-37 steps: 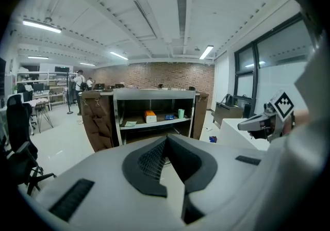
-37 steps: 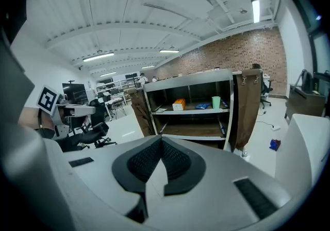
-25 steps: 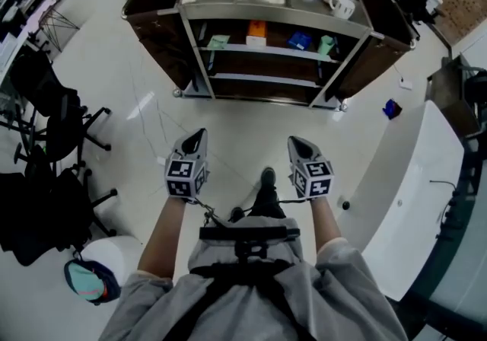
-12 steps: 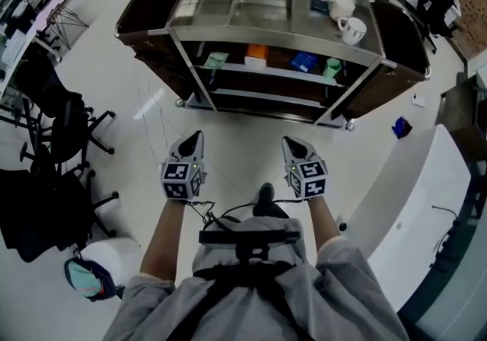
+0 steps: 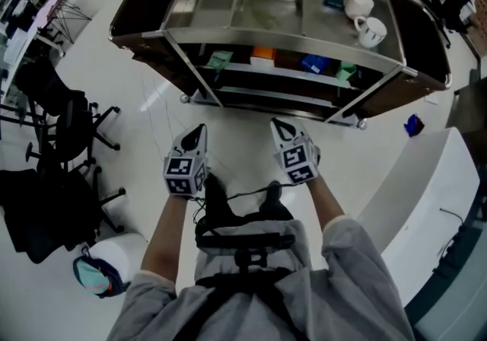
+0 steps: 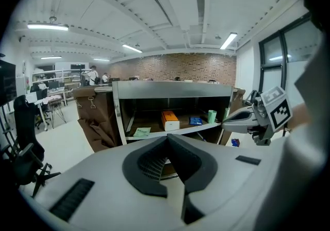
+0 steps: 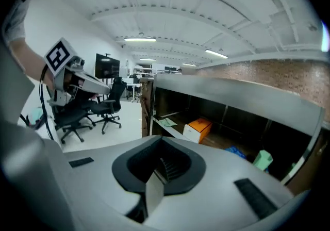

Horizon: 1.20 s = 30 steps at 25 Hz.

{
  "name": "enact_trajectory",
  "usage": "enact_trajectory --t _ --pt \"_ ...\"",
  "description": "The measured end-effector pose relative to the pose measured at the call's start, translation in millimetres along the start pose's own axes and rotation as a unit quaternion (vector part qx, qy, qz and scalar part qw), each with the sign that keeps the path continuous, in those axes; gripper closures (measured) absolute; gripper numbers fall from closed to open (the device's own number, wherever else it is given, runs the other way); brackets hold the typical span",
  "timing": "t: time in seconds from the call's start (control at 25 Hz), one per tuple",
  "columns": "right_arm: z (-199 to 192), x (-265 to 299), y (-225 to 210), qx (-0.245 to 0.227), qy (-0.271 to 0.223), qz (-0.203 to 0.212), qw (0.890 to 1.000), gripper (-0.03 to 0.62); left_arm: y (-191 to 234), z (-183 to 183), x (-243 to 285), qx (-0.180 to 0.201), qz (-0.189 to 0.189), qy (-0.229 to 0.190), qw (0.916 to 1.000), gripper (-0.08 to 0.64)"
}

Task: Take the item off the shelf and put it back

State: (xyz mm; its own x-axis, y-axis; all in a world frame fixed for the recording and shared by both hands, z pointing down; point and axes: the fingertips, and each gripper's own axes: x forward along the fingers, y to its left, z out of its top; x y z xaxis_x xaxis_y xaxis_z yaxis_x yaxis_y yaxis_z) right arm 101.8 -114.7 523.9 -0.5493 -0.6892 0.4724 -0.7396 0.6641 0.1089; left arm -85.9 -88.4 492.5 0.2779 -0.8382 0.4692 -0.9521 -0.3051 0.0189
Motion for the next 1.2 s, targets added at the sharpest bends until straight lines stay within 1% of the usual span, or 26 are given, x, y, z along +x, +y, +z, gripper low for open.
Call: enact_trajectory --t 0.08,0.16,0.2,0.24,0.32,0.36,0.4,0.44,0.56,0.64,0.68,0.8,0.84,1.0,1.12,1.2 --pt "8.6 24.3 5.0 -0.051 0.001 -0.017 0.999 0.583 9.8 -0.4 15.0 0.004 -0.015 -0.005 0.9999 0.555" --pt "19.9 47.3 11.9 -0.114 0.002 -0.032 0.993 0.583 21.1 -3.3 28.2 0.006 -0.026 -0.008 0.9996 0.555" --pt "26.0 59.4 14.5 -0.138 0.002 -0.040 0.990 0.583 28.1 -4.2 34.3 0.007 -0.028 -0.007 0.9996 0.555" --pt "30.9 72.5 16.1 -0.153 0.003 -0.048 0.987 0.583 35.9 -4.6 40.6 0.010 -0.029 -0.005 0.9995 0.555" --pt "36.0 102.2 17.0 -0.166 0.013 -0.060 0.984 0.581 53.8 -5.0 54.4 0.013 -0.032 -0.001 0.9994 0.555" --pt "36.2 118.1 17.8 -0.172 0.021 -0.061 0.983 0.564 62.9 -6.2 60.7 0.013 -0.033 0.001 0.9994 0.555" --pt "34.3 133.9 19.6 -0.182 0.031 -0.057 0.981 0.530 71.3 -8.8 66.3 0.013 -0.034 0.003 0.9993 0.555" --pt "31.0 149.4 22.0 -0.192 0.040 -0.050 0.979 0.523 79.0 -12.6 71.7 0.013 -0.034 0.006 0.9993 0.555" --pt "24.1 190.1 26.7 -0.219 0.063 -0.031 0.973 0.463 98.4 -23.8 89.9 0.013 -0.037 0.010 0.9992 0.555" --pt "21.4 212.0 28.0 -0.235 0.079 -0.023 0.968 0.421 107.2 -29.1 101.3 0.008 -0.038 0.009 0.9992 0.555" --pt "22.2 221.3 28.3 -0.241 0.086 -0.023 0.966 0.411 111.1 -31.7 106.8 0.005 -0.038 0.007 0.9992 0.555" --pt "27.6 248.7 27.4 -0.255 0.095 -0.034 0.962 0.411 122.0 -39.9 122.6 -0.004 -0.038 0.002 0.9993 0.555" --pt "27.0 258.6 26.9 -0.260 0.096 -0.037 0.960 0.399 125.0 -43.1 127.5 -0.007 -0.038 0.002 0.9992 0.555" --pt "26.8 293.1 27.0 -0.277 0.099 -0.035 0.955 0.383 133.6 -52.6 146.5 -0.020 -0.040 0.000 0.9990 0.555" --pt "21.1 316.3 23.8 -0.302 0.107 -0.041 0.946 0.382 140.4 -55.8 158.5 -0.026 -0.041 -0.003 0.9988 0.555" --pt "17.2 330.1 22.5 -0.313 0.113 -0.041 0.942 0.361 144.5 -57.7 165.0 -0.028 -0.042 -0.004 0.9987 0.555"
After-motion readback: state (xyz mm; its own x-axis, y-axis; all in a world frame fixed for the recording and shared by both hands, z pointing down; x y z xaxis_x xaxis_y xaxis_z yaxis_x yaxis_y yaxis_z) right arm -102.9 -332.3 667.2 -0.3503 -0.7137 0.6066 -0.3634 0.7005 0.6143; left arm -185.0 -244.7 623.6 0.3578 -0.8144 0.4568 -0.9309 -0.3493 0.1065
